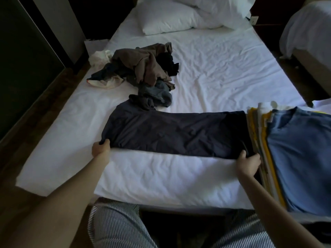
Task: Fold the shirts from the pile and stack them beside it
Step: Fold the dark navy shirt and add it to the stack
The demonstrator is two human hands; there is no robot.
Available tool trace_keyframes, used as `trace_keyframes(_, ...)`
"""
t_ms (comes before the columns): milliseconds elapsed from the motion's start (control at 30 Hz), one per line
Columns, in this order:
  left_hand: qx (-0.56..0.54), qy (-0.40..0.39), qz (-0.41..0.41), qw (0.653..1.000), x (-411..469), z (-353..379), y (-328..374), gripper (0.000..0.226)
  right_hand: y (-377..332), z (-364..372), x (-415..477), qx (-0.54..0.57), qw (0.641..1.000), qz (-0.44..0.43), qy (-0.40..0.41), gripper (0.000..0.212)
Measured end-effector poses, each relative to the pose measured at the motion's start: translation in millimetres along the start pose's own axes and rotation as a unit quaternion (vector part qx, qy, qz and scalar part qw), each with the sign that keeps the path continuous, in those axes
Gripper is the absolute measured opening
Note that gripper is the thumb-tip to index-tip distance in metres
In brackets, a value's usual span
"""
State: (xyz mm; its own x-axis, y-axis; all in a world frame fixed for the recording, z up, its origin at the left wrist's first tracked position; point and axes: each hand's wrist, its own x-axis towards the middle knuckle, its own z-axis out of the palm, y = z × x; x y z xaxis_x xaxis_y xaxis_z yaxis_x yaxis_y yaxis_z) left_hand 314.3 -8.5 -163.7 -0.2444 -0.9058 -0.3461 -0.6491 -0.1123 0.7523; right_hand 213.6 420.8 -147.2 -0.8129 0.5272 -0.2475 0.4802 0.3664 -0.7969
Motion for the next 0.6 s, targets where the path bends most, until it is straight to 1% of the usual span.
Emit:
trace_keyframes(67, -0.050, -0.028, 0.002, 0.998, -1.6, -4.7, 0.4, 0.042, -7.1, -0.9, 6.2, 0.054, 0.997, 0.058, -0.024, 0.055)
trace_keyframes(100, -0.101, -0.039, -0.003, 0.994, -3.4, -6.1, 2.2, 0.040, -9.5, -1.2, 8.8, 0.084, 0.993, 0.079, -0.030, 0.051)
trace_keyframes(133, -0.175, -0.059, -0.016, 0.983, -4.7, -6.9, 4.7, 0.039, -13.4, -3.1, 8.8, 0.115, 0.988, 0.094, -0.033, 0.047)
trace_keyframes(200, -0.317, -0.112, -0.063, 0.940, -12.1, -11.1, 12.6, 0.039, -18.9, -9.5, 10.1, 0.165, 0.980, 0.107, -0.044, 0.043)
trace_keyframes(233, -0.363, -0.119, -0.079, 0.921, -14.5, -16.1, 16.8, 0.040, -21.6, -14.7, 9.6, 0.181, 0.976, 0.107, -0.050, 0.044)
trace_keyframes(267, -0.387, -0.115, -0.082, 0.911, -15.2, -22.5, 21.6, 0.041, -23.4, -19.9, 9.9, 0.194, 0.974, 0.102, -0.048, 0.043)
trace_keyframes(367, -0.414, -0.068, -0.066, 0.905, -6.6, -48.1, 29.0, 0.043, -20.8, -29.8, 16.9, 0.207, 0.973, 0.090, -0.057, 0.033)
trace_keyframes(400, -0.412, -0.050, -0.067, 0.907, 0.3, -56.1, 27.1, 0.043, -14.8, -30.0, 22.7, 0.214, 0.972, 0.092, -0.043, 0.028)
trace_keyframes(467, -0.409, -0.026, -0.080, 0.908, 11.1, -66.3, 18.6, 0.045, -7.9, -29.3, 25.1, 0.231, 0.968, 0.096, -0.005, 0.025)
trace_keyframes(533, -0.398, -0.041, -0.113, 0.910, 14.7, -67.7, -0.6, 0.046, -10.4, -32.3, 6.1, 0.217, 0.971, 0.095, -0.011, 0.028)
trace_keyframes(600, -0.392, -0.103, -0.164, 0.899, 8.5, -63.5, -21.5, 0.045, -2.1, -30.3, -5.6, 0.190, 0.976, 0.100, -0.034, 0.038)
